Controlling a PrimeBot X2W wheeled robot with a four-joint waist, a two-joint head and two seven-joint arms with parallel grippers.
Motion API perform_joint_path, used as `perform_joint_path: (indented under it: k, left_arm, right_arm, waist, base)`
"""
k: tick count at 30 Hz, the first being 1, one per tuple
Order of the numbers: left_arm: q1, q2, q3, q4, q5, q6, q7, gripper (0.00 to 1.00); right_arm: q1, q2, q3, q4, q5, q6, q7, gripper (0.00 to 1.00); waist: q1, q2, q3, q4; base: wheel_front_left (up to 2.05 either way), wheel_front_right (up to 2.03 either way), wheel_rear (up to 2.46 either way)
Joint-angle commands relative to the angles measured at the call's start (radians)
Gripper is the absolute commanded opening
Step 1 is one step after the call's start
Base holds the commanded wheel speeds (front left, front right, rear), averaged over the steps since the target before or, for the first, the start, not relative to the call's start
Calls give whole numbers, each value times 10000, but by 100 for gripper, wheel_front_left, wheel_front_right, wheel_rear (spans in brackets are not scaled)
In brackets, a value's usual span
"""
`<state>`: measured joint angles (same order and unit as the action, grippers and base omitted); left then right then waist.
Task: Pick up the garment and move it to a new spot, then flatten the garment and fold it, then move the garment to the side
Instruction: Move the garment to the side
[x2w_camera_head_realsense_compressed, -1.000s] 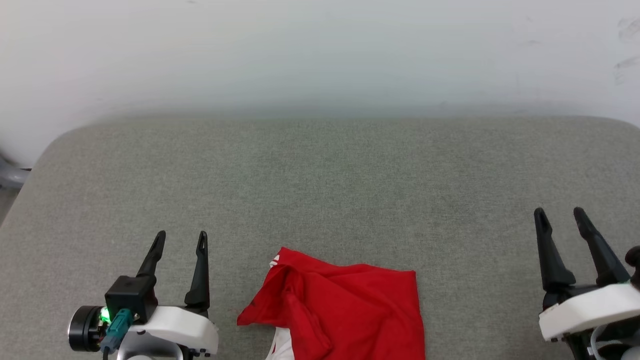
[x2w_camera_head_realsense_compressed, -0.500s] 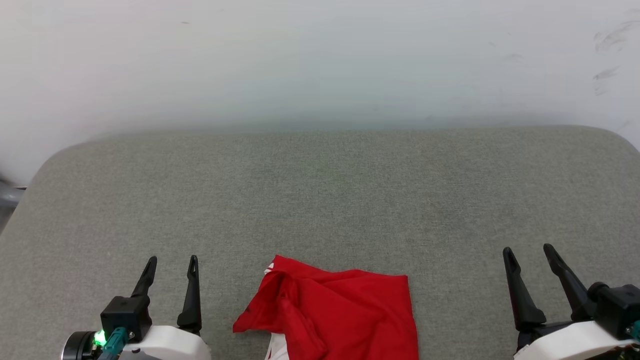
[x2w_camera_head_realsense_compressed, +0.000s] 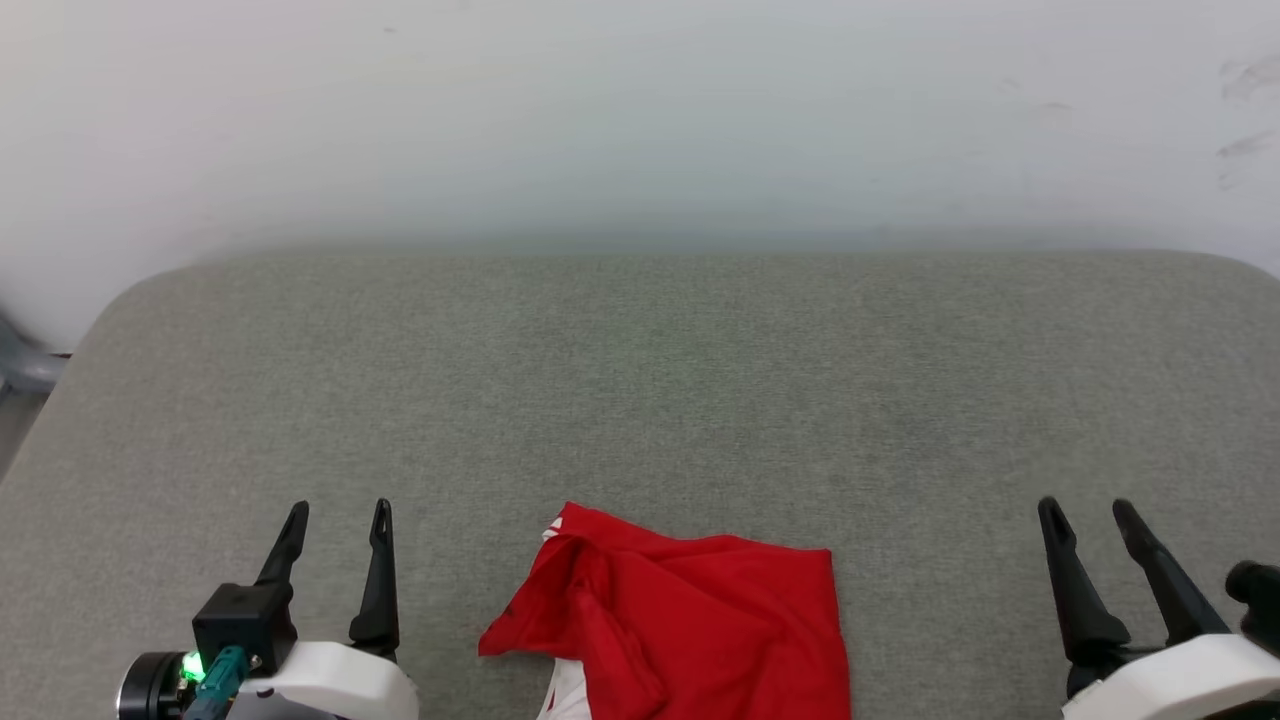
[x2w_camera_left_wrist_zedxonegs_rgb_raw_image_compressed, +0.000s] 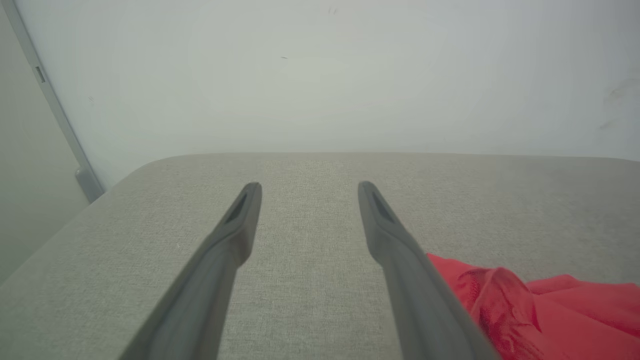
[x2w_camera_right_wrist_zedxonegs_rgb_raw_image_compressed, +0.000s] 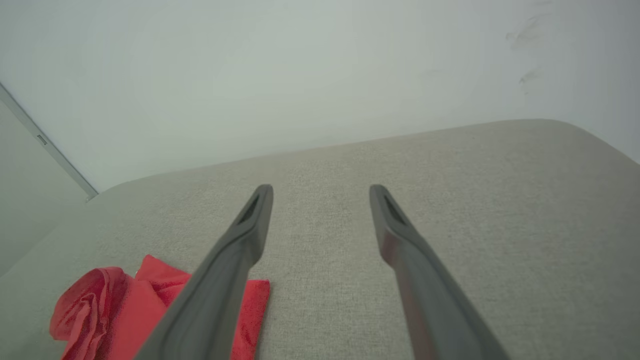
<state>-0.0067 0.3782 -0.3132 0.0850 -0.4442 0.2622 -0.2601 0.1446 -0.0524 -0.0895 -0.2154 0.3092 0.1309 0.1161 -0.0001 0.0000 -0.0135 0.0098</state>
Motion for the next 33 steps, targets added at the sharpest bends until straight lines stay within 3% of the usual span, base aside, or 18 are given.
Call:
perform_joint_path:
  k: [1, 2, 6, 7, 12, 28, 29, 30, 33]
  left_arm:
    - [-178, 20, 45, -91, 20, -36, -65, 100]
    - [-247, 21, 56, -123, 44, -21, -65, 100]
    - [-467, -15, 78, -108, 70, -77, -66, 100]
    - [-700, -112, 166, -137, 109, -125, -67, 100]
    - [-955, -303, 299, -245, 235, -205, -68, 100]
    - [-1349, -895, 771, -95, 725, -672, -68, 100]
    - [-1357, -919, 797, -87, 732, -703, -68, 100]
    - [-1365, -942, 814, -78, 769, -721, -68, 100]
    - [-1328, -1008, 866, -24, 836, -778, -68, 100]
  right_arm:
    - [157, 25, -252, 171, 485, -6, 379, 100]
    - [189, 28, -355, 328, 1160, -6, 784, 100]
    - [138, -236, -607, 695, 2009, -6, 1817, 100]
    - [127, -595, -495, 1101, 2648, -6, 2822, 100]
    - [-27, -802, 125, 1681, 3561, -6, 4081, 100]
    - [-1347, -892, 2524, 4508, 5247, -17, 4722, 100]
    - [-1426, -911, 2593, 4566, 5278, -19, 4700, 38]
    - [-1471, -941, 2667, 4591, 5290, -19, 4670, 0]
    - [-1616, -1061, 2837, 4547, 5295, -16, 4535, 0]
  waist:
    - [1, 0, 103, 152]
    - [1, 0, 187, 228]
    - [1, 0, 512, 457]
    - [1, 0, 818, 668]
    - [1, 0, 1271, 951]
    - [1, 0, 2044, 1319]
    - [1, 0, 2053, 1320]
    - [1, 0, 2059, 1321]
    - [1, 0, 1977, 1304]
  base:
    - [0, 0, 0]
    - [0, 0, 0]
    - [0, 0, 0]
    - [0, 0, 0]
    - [0, 0, 0]
    - [0, 0, 0]
    - [0, 0, 0]
    - [0, 0, 0]
    - [0, 0, 0]
